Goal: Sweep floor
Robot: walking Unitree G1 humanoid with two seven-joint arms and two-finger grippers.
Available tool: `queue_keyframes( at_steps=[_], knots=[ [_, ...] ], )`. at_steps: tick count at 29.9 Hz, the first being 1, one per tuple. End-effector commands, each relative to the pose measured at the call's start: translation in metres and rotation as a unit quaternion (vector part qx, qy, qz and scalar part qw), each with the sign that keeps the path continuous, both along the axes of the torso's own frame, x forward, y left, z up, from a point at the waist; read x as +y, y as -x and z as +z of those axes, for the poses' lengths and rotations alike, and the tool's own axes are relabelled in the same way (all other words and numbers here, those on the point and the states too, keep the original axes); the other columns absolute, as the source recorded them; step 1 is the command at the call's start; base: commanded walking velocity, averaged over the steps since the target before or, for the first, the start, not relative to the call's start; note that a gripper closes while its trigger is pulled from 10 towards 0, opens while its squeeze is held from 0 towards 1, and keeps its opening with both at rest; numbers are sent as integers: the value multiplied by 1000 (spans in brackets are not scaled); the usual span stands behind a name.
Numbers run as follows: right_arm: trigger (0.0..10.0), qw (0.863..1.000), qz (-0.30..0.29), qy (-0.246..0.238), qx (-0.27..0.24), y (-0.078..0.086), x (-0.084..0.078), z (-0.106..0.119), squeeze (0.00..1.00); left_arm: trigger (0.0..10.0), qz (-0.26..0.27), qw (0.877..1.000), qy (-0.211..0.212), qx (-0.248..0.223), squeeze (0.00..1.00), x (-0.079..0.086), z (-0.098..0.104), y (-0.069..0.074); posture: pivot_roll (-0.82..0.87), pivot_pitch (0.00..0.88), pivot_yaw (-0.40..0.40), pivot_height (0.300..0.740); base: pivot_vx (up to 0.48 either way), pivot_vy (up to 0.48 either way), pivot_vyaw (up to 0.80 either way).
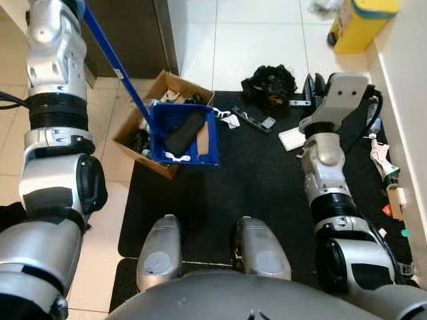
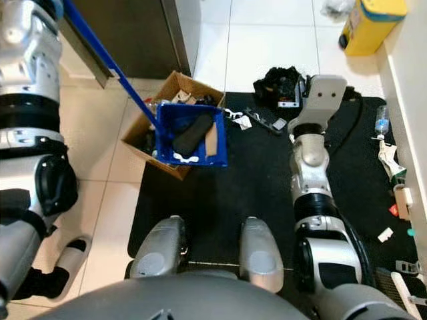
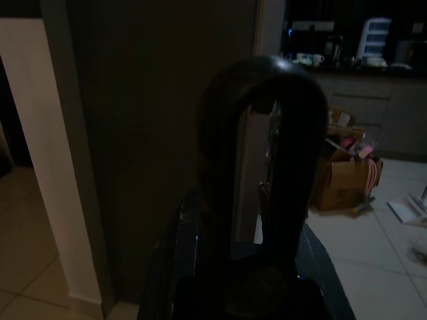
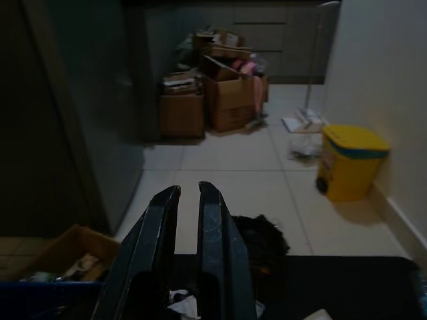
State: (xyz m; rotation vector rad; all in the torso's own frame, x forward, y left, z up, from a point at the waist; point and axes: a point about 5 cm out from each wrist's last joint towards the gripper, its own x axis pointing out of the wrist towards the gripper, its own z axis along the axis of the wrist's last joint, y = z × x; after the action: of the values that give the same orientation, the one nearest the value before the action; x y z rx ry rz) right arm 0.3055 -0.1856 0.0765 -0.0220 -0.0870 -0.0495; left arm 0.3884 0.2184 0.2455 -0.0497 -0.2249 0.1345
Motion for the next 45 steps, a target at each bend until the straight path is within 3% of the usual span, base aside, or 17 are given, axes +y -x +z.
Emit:
queue_keyframes(
  at_steps=[1, 13, 23, 33, 45],
  knots=[
    [10000, 1000, 1, -1, 2, 0, 2, -1, 0, 10000, 15, 999, -11, -43, 0, 7, 19, 2, 73, 0, 70, 740, 0, 0, 0],
    [10000, 1000, 25, 9, -8, -2, 10, 3, 0, 10000, 31, 998, -33, -37, 0, 15, 13, -3, 76, 1, 59, 740, 0, 0, 0],
    [10000, 996, 76, 15, -41, -9, 22, 23, 0, 10000, 68, 996, -43, -27, 0, 30, -3, -5, 63, 43, 24, 740, 0, 0, 0],
    [10000, 995, 91, 17, -41, -2, 24, 23, 0, 10000, 73, 989, -96, -89, 0, 29, 24, -8, 40, 70, 9, 740, 0, 0, 0],
    [10000, 996, 77, 10, -34, 9, 21, 19, 0, 10000, 52, 969, -206, -125, 0, 9, 52, -14, 18, 87, 41, 740, 0, 0, 0]
  ],
)
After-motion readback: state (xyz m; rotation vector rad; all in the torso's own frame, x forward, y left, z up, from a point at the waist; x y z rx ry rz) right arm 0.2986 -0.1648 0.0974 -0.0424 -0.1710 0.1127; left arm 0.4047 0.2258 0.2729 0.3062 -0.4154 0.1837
